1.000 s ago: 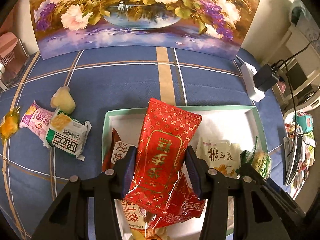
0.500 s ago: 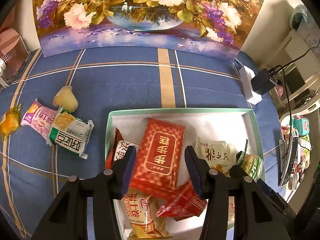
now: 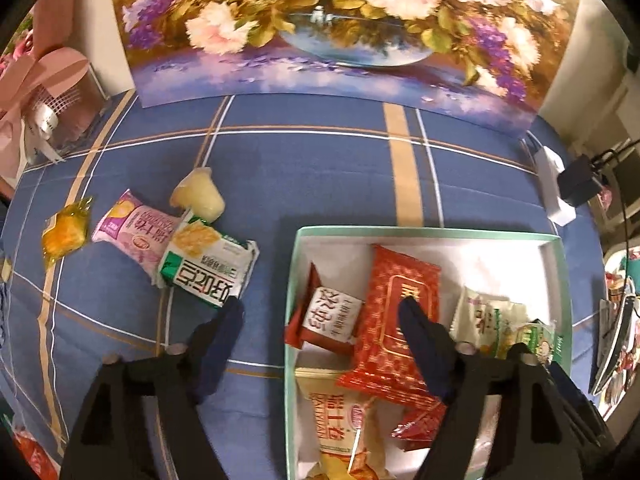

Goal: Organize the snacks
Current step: 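Open the right tool to drop the biscuit while the left drops the red packet, then move both open tools back over the snack pile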

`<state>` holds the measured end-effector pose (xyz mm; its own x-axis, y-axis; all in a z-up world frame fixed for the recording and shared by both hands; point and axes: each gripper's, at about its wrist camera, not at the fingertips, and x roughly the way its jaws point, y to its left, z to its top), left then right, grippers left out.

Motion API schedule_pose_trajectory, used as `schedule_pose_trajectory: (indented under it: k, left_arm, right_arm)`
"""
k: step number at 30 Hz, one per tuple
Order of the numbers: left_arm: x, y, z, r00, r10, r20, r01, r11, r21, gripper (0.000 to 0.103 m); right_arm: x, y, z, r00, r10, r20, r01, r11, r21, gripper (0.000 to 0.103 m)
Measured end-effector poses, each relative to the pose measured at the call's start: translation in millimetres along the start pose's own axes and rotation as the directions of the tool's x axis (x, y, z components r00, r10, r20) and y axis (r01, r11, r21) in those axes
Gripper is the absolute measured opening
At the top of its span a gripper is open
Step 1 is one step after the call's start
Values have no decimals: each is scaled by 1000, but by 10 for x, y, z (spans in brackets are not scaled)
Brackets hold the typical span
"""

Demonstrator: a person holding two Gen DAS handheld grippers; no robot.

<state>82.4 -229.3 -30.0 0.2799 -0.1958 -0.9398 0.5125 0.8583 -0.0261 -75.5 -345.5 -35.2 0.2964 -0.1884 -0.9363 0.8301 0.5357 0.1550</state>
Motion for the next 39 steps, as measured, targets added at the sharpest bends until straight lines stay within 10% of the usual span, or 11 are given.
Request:
schedule_pose_trajectory:
  k: [18,39]
  left_arm:
    - [11,103,36,996,80,39,-79,996,-36,94]
    - [-78,148,55,993,117,28,-116,992,-41,95]
  right_arm:
    - [14,73,-14,999,31,36,-30,999,-27,103]
    - [-39,97,-27,998,19,64,-17,999,-35,103]
